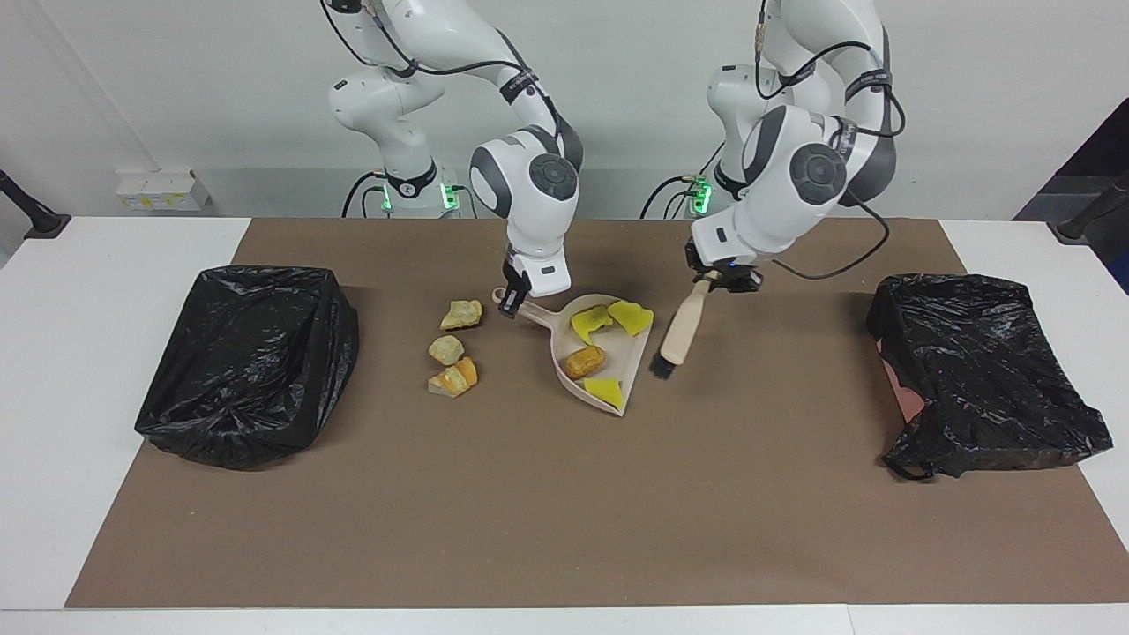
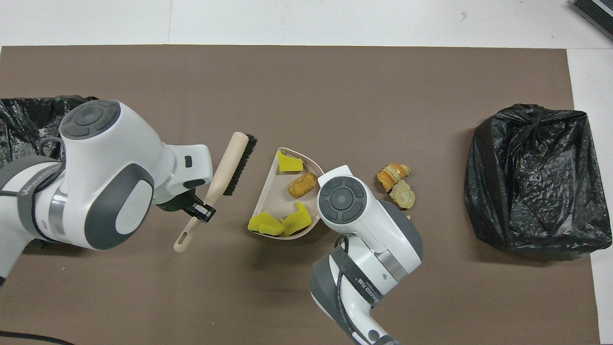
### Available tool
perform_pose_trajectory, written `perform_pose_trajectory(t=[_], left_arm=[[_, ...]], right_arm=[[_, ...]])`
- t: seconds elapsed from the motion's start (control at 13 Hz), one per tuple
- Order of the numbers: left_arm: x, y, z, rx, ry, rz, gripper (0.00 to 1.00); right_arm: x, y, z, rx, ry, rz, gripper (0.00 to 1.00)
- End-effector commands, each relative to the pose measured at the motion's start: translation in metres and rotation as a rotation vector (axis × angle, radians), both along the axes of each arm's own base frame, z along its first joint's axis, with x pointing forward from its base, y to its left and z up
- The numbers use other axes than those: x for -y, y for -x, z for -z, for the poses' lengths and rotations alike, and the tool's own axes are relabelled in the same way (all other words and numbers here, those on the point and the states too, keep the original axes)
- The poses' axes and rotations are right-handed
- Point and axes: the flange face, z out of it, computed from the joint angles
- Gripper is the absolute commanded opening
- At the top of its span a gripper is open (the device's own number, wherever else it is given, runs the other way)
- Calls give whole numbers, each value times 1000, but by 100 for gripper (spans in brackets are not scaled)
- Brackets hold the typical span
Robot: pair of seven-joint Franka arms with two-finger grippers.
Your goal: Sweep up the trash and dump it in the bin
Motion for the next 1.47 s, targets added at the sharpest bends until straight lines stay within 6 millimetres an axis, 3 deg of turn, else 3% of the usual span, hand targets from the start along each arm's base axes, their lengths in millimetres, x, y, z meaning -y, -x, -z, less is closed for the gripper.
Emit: perform_pose_trajectory(t=[0.0, 0.23, 0.54, 0.85, 1.16, 1.39], left_arm=[[-37, -9, -1, -1, -57, -70, 0], [-28, 11, 6, -56, -161, -244, 0], [44, 67, 21, -57, -273, -402, 0], [91, 127, 35, -77, -302, -444, 0], [116, 173, 61, -119, -278, -485, 0], [122, 193, 88, -150, -240, -512, 0]], right_arm=[[26, -16, -24, 35, -29, 22, 0], [70, -39, -66, 39, -152, 38, 0], [154, -58, -136, 72, -186, 83, 0], [280, -56, -184, 51, -214, 122, 0], [415, -51, -203, 58, -221, 135, 0], [509, -30, -216, 65, -140, 117, 0]])
